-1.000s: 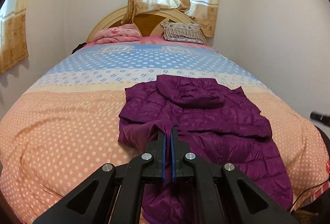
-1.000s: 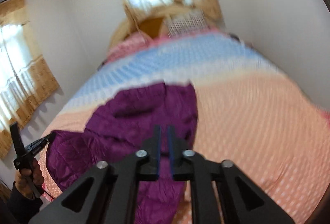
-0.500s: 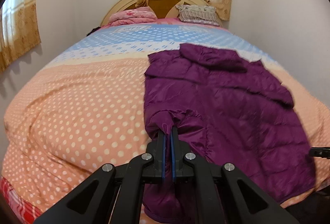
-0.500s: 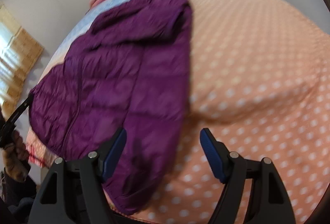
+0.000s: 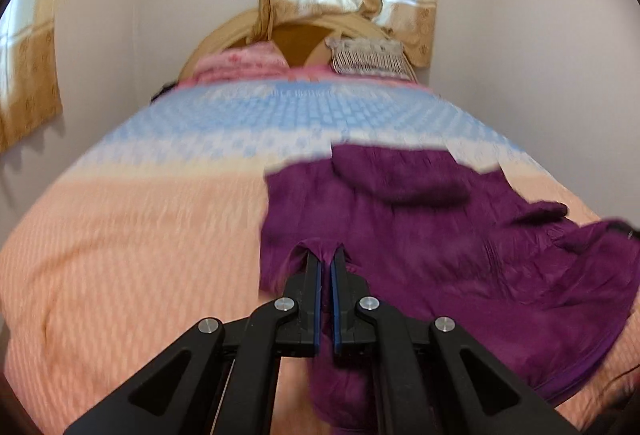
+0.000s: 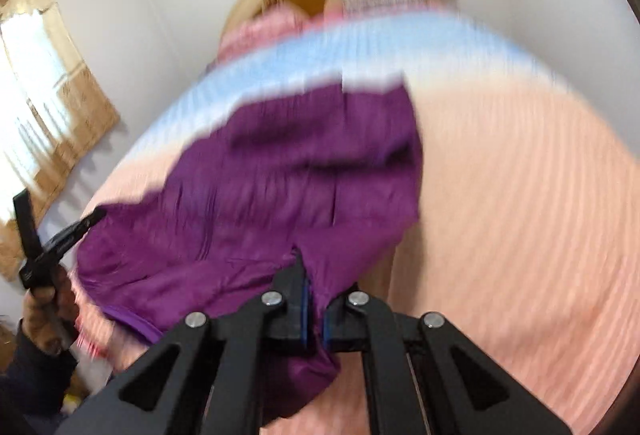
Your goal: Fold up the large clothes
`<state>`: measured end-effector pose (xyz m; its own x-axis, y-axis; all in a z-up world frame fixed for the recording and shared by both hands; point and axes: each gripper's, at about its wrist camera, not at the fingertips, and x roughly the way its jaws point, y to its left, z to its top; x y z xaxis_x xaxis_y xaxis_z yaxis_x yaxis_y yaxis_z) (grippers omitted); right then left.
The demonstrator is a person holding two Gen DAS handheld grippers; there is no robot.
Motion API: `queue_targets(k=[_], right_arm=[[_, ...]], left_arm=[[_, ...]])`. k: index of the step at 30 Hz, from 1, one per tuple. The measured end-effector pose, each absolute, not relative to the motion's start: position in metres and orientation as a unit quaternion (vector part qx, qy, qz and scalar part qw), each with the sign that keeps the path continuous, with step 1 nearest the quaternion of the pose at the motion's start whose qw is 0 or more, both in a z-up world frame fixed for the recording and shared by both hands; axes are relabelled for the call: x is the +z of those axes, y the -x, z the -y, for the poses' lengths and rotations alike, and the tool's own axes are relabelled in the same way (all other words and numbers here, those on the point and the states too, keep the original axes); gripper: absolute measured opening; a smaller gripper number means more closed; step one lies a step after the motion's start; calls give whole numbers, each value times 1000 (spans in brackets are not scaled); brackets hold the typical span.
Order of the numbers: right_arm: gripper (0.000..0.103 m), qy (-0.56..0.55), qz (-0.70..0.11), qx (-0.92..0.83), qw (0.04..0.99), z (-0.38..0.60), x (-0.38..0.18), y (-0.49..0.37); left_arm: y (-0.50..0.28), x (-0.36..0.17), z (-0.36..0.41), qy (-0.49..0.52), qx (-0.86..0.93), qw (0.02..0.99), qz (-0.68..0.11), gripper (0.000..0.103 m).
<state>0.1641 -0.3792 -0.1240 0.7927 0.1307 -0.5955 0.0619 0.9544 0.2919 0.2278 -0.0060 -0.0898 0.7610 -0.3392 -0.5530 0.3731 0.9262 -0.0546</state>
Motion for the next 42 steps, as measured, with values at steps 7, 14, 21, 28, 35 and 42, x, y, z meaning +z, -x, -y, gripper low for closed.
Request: queue_targets(k=[7,14,21,28,35,42], right_arm=[[6,-195,-255,9,947,402,-92,-272],[7,-203,-270,-40,940,434,-114,-359],[41,-215,-331,-68,916,465,-165,-412],[62,-163,-301,-151,927,439,-130,-401],[38,-14,-357,-21,934,345,-148,-439],[36,-42,-409,-93,907,392,-206,-471]], left_arm=[[-362,-78,33,9,-149,948,-282,4],[-456,-107,57,34,-109,929,-353,10],[-495,-122,76,2,-18,943,-333,78],[-470,-95,105,-51,42,965,-253,80],[-445,-124,178,-210,25,961,-181,95],[-533,-179,134,-128,78,924,-352,95]])
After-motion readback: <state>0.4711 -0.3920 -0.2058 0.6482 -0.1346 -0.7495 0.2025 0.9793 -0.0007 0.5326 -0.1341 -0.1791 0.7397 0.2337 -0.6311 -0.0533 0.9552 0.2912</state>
